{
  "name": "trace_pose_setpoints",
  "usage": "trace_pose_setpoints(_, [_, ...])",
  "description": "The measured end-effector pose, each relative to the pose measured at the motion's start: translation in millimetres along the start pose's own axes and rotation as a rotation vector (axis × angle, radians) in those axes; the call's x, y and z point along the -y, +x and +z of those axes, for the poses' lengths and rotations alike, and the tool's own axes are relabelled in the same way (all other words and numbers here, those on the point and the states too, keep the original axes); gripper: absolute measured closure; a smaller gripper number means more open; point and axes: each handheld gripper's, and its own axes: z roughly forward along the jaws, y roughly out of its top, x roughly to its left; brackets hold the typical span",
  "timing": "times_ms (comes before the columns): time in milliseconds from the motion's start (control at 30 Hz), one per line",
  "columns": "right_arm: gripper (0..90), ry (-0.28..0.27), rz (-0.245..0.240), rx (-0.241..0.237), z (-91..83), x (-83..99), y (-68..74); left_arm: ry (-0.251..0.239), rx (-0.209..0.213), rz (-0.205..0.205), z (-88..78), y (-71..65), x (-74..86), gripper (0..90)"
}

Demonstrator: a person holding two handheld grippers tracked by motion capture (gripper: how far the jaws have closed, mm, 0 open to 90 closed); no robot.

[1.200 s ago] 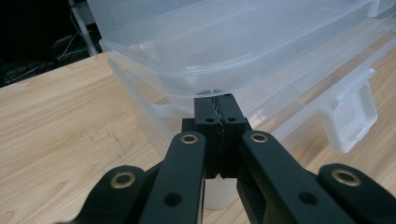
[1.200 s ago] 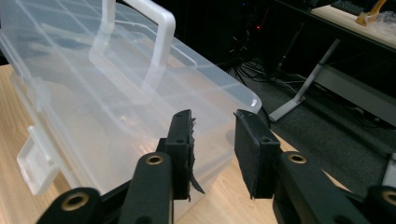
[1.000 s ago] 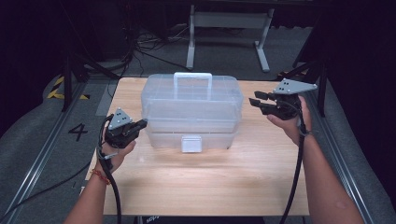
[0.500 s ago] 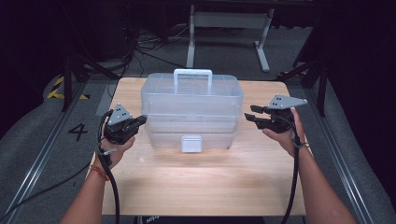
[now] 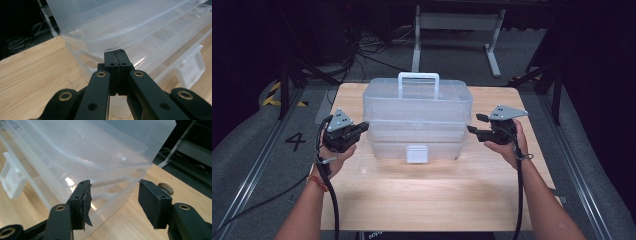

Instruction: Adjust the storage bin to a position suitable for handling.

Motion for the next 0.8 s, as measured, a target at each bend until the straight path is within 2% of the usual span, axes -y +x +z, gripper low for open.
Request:
trace_pose_setpoints(300, [48.3, -0.056, 0.007, 0.023, 8.5, -2.1, 0.1, 0.003, -0.002, 0.012, -0.1, 1.2, -5.4, 89.7])
trace_pose_setpoints(433, [49.1, -0.095, -0.008, 0.019, 6.6, -5.0, 2.2, -0.005, -0.007, 0.005, -1.3, 2.3, -6.1, 89.1])
trace_pose_setpoints(567, [50.9, -0.099, -0.034, 0.041, 7.2, -9.9, 5.8, -0.012, -0.010, -0.001, -2.9, 3.5, -5.4, 87.8])
trace_pose_setpoints(633, [51.3, -0.107, -0.030, 0.042, 7.2, -10.4, 5.7, -0.012, -0.014, -0.008, -3.7, 3.9, -4.7, 87.6])
trace_pose_setpoints(800, [51.8, -0.133, -0.017, 0.054, 6.8, -14.4, 3.0, -0.004, -0.015, 0.005, -4.7, 4.5, -1.4, 84.7])
